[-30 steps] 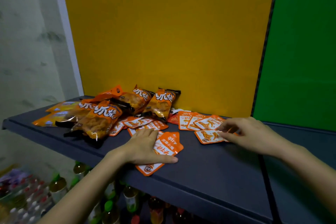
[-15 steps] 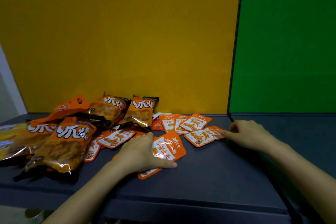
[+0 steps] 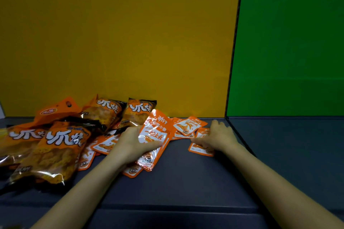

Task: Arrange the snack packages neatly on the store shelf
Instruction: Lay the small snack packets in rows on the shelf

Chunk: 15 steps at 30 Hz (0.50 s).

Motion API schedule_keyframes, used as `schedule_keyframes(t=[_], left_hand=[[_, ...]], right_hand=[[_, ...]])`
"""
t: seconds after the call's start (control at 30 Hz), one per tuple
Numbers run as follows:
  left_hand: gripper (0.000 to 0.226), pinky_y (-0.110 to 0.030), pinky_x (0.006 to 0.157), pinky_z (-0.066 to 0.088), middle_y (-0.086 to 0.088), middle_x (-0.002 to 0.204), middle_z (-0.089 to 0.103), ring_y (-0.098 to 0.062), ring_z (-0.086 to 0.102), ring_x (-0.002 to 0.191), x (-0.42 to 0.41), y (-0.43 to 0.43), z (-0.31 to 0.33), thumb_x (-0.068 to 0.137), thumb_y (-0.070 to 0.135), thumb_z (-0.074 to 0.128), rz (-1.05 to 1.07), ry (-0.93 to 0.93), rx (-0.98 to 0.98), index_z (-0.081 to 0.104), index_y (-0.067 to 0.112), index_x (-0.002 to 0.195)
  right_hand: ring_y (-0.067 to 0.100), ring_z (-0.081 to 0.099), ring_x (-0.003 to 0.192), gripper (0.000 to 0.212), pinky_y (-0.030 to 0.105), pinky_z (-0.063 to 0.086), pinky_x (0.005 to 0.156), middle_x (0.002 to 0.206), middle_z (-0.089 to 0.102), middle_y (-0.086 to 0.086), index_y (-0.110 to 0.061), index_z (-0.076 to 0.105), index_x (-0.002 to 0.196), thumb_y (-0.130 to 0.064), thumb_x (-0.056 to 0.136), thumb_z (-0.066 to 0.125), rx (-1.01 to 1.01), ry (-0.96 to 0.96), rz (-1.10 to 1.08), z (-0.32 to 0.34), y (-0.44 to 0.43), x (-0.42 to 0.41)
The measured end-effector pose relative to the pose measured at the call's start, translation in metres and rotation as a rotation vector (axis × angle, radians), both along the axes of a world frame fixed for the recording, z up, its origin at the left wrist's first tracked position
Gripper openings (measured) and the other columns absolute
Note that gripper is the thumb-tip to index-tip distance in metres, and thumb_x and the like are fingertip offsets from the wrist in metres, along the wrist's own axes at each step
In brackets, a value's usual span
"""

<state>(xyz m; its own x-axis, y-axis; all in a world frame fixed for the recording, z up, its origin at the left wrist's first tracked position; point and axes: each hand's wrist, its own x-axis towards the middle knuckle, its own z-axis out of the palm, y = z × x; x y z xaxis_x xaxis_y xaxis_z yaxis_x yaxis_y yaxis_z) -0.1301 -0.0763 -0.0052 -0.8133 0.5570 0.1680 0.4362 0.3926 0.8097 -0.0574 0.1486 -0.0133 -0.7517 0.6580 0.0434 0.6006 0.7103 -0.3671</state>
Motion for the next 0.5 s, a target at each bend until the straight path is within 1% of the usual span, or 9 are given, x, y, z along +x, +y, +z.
schedule_keyframes(t=[0.1,0.2,0.27,0.3,0.33,0.37,0.4,0.43,0.5], left_hand=[[0.013,-0.031,0.068,0.056,-0.003,0.081,0.076,-0.016,0.072,0.071,0.003,-0.004,0.002,0.074,0.018,0.077,0.015,-0.175,0.109,0.071,0.014,0.085],[0.01,-0.026,0.06,0.054,-0.002,0.075,0.076,-0.014,0.071,0.063,0.004,-0.002,0.004,0.076,0.015,0.075,0.027,-0.311,0.188,0.068,0.014,0.084],[0.011,-0.023,0.055,0.053,0.001,0.071,0.075,-0.012,0.07,0.06,0.005,0.001,0.007,0.078,0.013,0.073,0.025,-0.352,0.228,0.066,0.015,0.085],[0.011,-0.02,0.052,0.053,0.002,0.071,0.074,-0.01,0.07,0.058,0.006,0.004,0.008,0.078,0.013,0.073,0.023,-0.353,0.24,0.066,0.016,0.086],[0.012,-0.018,0.05,0.052,0.002,0.073,0.074,-0.009,0.069,0.057,0.006,0.007,0.009,0.078,0.012,0.072,0.018,-0.346,0.242,0.066,0.015,0.087],[0.013,-0.017,0.049,0.052,0.0,0.077,0.074,-0.008,0.069,0.057,0.008,0.012,0.011,0.078,0.012,0.072,0.008,-0.344,0.243,0.066,0.014,0.089],[0.014,-0.017,0.049,0.052,-0.003,0.081,0.073,-0.008,0.069,0.056,0.008,0.018,0.014,0.078,0.01,0.072,-0.005,-0.347,0.245,0.066,0.012,0.091],[0.014,-0.016,0.049,0.052,-0.005,0.084,0.073,-0.008,0.068,0.054,0.008,0.026,0.017,0.079,0.009,0.071,-0.014,-0.352,0.247,0.066,0.01,0.092],[0.014,-0.019,0.052,0.053,-0.008,0.087,0.072,-0.01,0.068,0.056,0.004,0.046,0.023,0.081,0.01,0.07,-0.005,-0.34,0.243,0.066,0.008,0.094]], right_hand=[[0.031,0.039,0.132,0.099,0.04,0.037,0.105,0.144,0.037,0.015,-0.006,0.026,0.142,-0.049,0.068,0.076,-0.112,0.093,-0.019,-0.001,0.002,-0.002],[0.033,0.038,0.134,0.109,0.041,0.036,0.105,0.147,0.031,0.016,-0.01,0.014,0.147,-0.027,0.065,0.084,-0.297,0.254,-0.063,0.001,0.009,0.002],[0.033,0.041,0.131,0.11,0.042,0.038,0.104,0.145,0.037,0.016,-0.01,0.015,0.148,-0.018,0.064,0.085,-0.414,0.332,-0.105,0.001,0.019,0.005],[0.032,0.047,0.126,0.1,0.042,0.042,0.1,0.14,0.045,0.016,-0.009,0.025,0.145,-0.015,0.064,0.085,-0.456,0.344,-0.115,0.0,0.024,0.008],[0.031,0.055,0.118,0.084,0.04,0.047,0.094,0.132,0.053,0.015,-0.007,0.039,0.136,-0.014,0.065,0.083,-0.488,0.34,-0.11,0.0,0.029,0.01],[0.029,0.061,0.107,0.064,0.037,0.051,0.085,0.123,0.061,0.014,-0.006,0.051,0.124,-0.012,0.068,0.081,-0.514,0.335,-0.088,0.0,0.033,0.013],[0.027,0.064,0.097,0.046,0.033,0.052,0.075,0.113,0.065,0.012,-0.007,0.057,0.113,-0.011,0.072,0.078,-0.544,0.329,-0.052,0.0,0.036,0.016],[0.024,0.064,0.089,0.035,0.03,0.051,0.068,0.106,0.066,0.01,-0.009,0.058,0.106,-0.01,0.075,0.075,-0.572,0.33,-0.013,0.001,0.039,0.019],[0.022,0.064,0.084,0.026,0.03,0.052,0.071,0.098,0.066,0.007,-0.014,0.056,0.1,-0.011,0.079,0.071,-0.604,0.345,0.039,0.001,0.044,0.024]])
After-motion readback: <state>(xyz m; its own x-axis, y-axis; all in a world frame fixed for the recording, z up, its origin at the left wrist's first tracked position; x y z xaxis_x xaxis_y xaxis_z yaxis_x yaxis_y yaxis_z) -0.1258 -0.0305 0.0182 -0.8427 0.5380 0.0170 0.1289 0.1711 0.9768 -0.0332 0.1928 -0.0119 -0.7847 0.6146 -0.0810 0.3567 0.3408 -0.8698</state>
